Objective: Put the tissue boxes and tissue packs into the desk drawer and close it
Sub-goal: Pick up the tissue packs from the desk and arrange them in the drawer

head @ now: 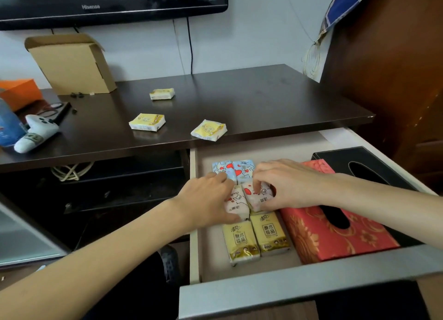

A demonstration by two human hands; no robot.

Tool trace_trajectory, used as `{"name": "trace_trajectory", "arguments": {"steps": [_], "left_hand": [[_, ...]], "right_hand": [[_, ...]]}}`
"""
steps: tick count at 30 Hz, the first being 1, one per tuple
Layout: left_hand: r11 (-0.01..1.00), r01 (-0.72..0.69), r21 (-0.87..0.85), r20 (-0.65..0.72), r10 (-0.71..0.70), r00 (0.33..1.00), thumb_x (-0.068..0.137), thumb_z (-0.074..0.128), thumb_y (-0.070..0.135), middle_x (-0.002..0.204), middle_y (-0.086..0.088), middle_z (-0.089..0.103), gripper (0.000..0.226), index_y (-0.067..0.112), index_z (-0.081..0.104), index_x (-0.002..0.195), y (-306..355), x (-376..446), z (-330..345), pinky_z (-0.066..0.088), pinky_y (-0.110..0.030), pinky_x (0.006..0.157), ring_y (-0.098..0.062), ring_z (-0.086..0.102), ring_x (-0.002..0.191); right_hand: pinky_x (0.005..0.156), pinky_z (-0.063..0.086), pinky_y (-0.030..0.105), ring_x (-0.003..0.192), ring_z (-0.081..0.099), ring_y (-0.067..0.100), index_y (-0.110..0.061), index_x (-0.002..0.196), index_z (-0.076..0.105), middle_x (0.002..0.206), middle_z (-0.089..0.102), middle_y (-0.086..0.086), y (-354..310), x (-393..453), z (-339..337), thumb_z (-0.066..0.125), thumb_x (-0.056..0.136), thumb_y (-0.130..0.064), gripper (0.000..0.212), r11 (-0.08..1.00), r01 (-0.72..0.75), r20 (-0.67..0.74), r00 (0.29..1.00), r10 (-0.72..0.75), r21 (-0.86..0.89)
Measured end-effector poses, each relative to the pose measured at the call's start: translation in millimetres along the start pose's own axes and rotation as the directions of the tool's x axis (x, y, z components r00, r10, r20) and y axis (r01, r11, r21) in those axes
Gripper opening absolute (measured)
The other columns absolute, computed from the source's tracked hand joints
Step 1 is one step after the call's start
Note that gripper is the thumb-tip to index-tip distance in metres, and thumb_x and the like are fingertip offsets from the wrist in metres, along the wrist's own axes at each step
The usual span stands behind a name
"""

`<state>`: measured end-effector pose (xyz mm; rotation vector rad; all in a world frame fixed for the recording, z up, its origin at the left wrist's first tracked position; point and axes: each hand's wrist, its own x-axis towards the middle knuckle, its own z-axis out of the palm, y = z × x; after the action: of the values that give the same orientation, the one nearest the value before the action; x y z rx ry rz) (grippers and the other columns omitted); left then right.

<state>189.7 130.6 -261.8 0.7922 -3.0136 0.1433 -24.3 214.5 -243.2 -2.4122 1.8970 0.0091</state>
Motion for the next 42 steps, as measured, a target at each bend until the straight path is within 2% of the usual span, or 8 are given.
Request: {"name": "trace_trajectory", "arguments": {"steps": [6,9,13,18,21,28,35,42], "left_hand": [[1.000,-0.002,-0.024,0.007,0.002,1.000,0.071,0.058,0.078,0.099,0.008,0.046,0.055,0.027,0.045,0.089,-3.0,1.1,-1.3,0.043,-0.032,0.063,-0.012,0.047,0.093],[0.997,-0.019,-0.078,-0.098,0.011,0.995,0.082,0.054,0.069,0.097,0.012,0.051,0.042,0.028,0.055,0.089,-12.6,-1.0,-20.4,0.045,-0.030,0.063,-0.009,0.050,0.091],[0.975,0.109,-0.195,-0.252,-0.158,0.955,0.089,0.051,0.053,0.084,0.015,0.061,0.025,0.031,0.060,0.080,-51.0,-6.2,-69.8,0.049,-0.032,0.065,-0.009,0.060,0.081],[0.930,0.311,-0.195,-0.207,-0.349,0.914,0.090,0.053,0.047,0.086,0.014,0.066,0.020,0.031,0.063,0.087,-113.8,-6.2,-107.6,0.054,-0.035,0.072,-0.012,0.063,0.080],[0.866,0.459,-0.198,-0.166,-0.491,0.855,0.087,0.053,0.050,0.104,0.003,0.067,0.027,0.028,0.063,0.099,-151.3,1.0,-101.0,0.049,-0.036,0.072,-0.020,0.061,0.088],[0.684,0.714,-0.151,0.024,-0.719,0.694,0.071,0.052,0.082,0.136,-0.012,0.046,0.096,0.017,0.036,0.139,-207.3,42.9,-65.0,0.043,-0.047,0.091,-0.033,0.045,0.125],[0.689,0.659,-0.301,-0.016,-0.694,0.719,0.073,0.071,0.056,0.126,-0.006,0.053,0.069,0.022,0.046,0.128,-257.8,64.8,-52.9,0.048,-0.046,0.090,-0.028,0.049,0.117],[0.667,0.648,-0.367,0.016,-0.692,0.722,0.074,0.079,0.036,0.129,-0.008,0.050,0.069,0.020,0.043,0.131,-309.3,70.5,-49.7,0.048,-0.048,0.095,-0.028,0.048,0.118]], "right_hand": [[0.069,0.043,0.031,0.087,0.054,0.007,-0.038,0.104,0.063,0.099,0.053,-0.019,0.3,-1.1,-2.0,0.071,0.080,-0.064,0.036,0.996,-0.020,-0.060,0.998,0.025,0.089],[0.071,0.048,0.033,0.086,0.059,0.004,-0.039,0.098,0.064,0.096,0.060,-0.017,1.8,0.6,-13.6,0.063,0.084,-0.060,0.025,0.985,-0.047,-0.130,0.989,0.069,0.167],[0.075,0.053,0.035,0.082,0.064,-0.002,-0.038,0.084,0.065,0.088,0.067,-0.022,-0.3,17.8,-48.4,0.060,0.086,-0.049,0.012,0.972,-0.080,-0.237,0.962,0.134,0.222],[0.074,0.057,0.037,0.078,0.066,0.002,-0.035,0.082,0.069,0.079,0.071,-0.020,-10.7,69.5,-94.7,0.062,0.088,-0.039,0.010,0.947,-0.122,-0.260,0.944,0.203,0.297],[0.075,0.058,0.039,0.084,0.067,0.007,-0.032,0.086,0.071,0.085,0.071,-0.017,-18.8,115.3,-114.8,0.061,0.091,-0.034,0.011,0.941,-0.121,-0.256,0.944,0.208,0.316],[0.086,0.056,0.041,0.094,0.066,0.017,-0.027,0.095,0.070,0.096,0.070,-0.010,-16.8,235.4,-130.0,0.063,0.092,-0.030,0.009,0.898,-0.175,-0.218,0.935,0.280,0.404],[0.096,0.050,0.039,0.106,0.057,0.020,-0.016,0.123,0.062,0.119,0.062,0.001,-5.3,340.9,-112.2,0.064,0.095,-0.025,0.030,0.828,-0.202,-0.148,0.935,0.322,0.524],[0.106,0.044,0.045,0.133,0.049,0.036,-0.011,0.152,0.042,0.150,0.050,0.015,-1.6,419.7,-91.1,0.060,0.095,-0.021,0.061,0.886,-0.231,-0.112,0.948,0.297,0.401]]}}
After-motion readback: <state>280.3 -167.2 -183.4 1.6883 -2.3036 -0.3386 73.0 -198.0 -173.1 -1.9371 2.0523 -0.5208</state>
